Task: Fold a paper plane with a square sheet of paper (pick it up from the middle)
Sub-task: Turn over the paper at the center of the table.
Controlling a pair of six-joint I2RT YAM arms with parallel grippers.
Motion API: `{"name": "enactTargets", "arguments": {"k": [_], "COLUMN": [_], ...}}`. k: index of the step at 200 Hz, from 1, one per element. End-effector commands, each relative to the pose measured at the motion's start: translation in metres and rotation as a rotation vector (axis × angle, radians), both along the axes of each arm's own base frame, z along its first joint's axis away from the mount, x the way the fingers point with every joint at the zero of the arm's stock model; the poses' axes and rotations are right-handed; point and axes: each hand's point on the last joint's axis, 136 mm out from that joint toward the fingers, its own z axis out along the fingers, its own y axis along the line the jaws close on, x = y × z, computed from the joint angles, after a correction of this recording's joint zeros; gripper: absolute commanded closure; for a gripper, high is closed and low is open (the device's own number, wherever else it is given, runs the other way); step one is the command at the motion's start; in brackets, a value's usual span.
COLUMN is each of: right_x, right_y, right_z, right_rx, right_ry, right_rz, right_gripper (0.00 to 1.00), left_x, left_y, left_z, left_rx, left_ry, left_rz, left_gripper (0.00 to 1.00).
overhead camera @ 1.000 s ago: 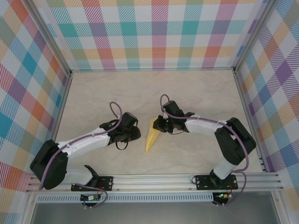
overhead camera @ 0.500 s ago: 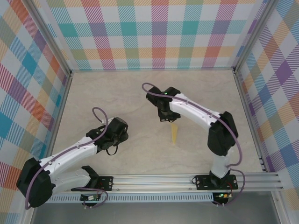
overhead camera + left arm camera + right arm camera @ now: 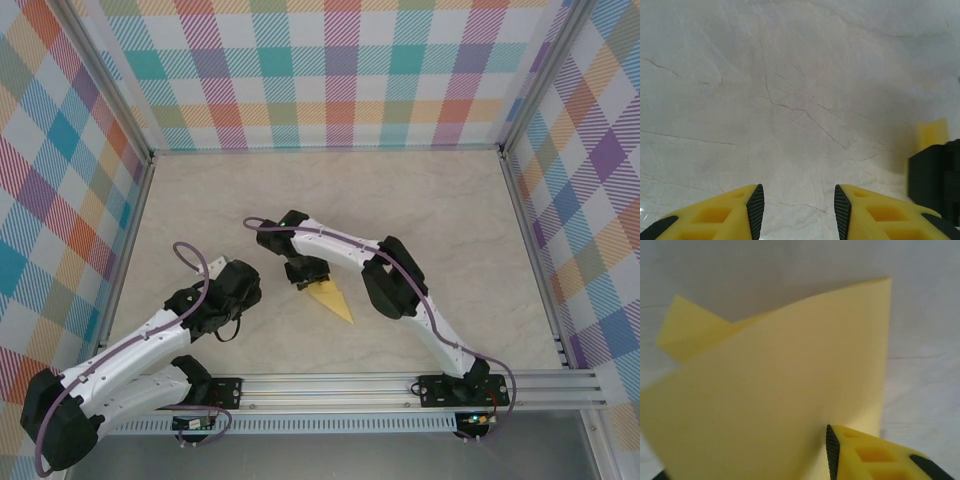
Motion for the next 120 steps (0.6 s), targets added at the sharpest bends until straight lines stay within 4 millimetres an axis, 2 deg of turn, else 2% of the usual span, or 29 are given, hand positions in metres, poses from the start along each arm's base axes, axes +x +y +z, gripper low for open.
{"name": "enactTargets", "arguments": {"k": [1, 21, 26, 27, 49, 64, 77, 86, 120], "right_x": [-0.008, -0.007, -0.005, -0.007, -0.004, 0.001, 0.004, 0.006, 0.005], "right_y": [0.048, 0.056, 0.053, 0.05, 0.03, 0.015, 0.006, 0.002, 0.011], "right_z": [0.041, 0.078, 0.087, 0.08, 0.101, 0.1, 0.094, 0.088, 0.062], "right_rx": [0.327, 0.511, 0.548, 0.539, 0.693, 0.802, 0.869, 0.896, 0.93], "right_ry": [0.036, -0.014, -0.026, -0.015, -0.039, -0.018, 0.016, 0.032, 0.145], "right_rz": [0.008, 0.021, 0.013, 0.008, -0.047, -0.101, -0.143, -0.162, -0.178], "right_gripper": [0.49, 0.35, 0.34, 0.34, 0.32, 0.36, 0.54, 0.59, 0.68], "left_x": [-0.003, -0.002, -0.002, -0.002, -0.001, 0.0, 0.001, 0.002, 0.007], "left_y": [0.01, 0.011, 0.01, 0.01, 0.007, 0.003, -0.002, -0.007, -0.041], "left_z": [-0.002, -0.001, -0.001, -0.001, -0.003, -0.005, -0.007, -0.009, -0.018], "left_rx": [0.02, 0.02, 0.019, 0.019, 0.009, -0.001, -0.01, -0.02, -0.08], "left_ry": [0.006, 0.004, 0.004, 0.003, 0.007, 0.013, 0.023, 0.032, 0.075], "left_rz": [0.034, 0.035, 0.034, 0.034, 0.027, 0.014, -0.004, -0.026, -0.162], "left_gripper": [0.56, 0.56, 0.56, 0.56, 0.55, 0.55, 0.54, 0.54, 0.5]}}
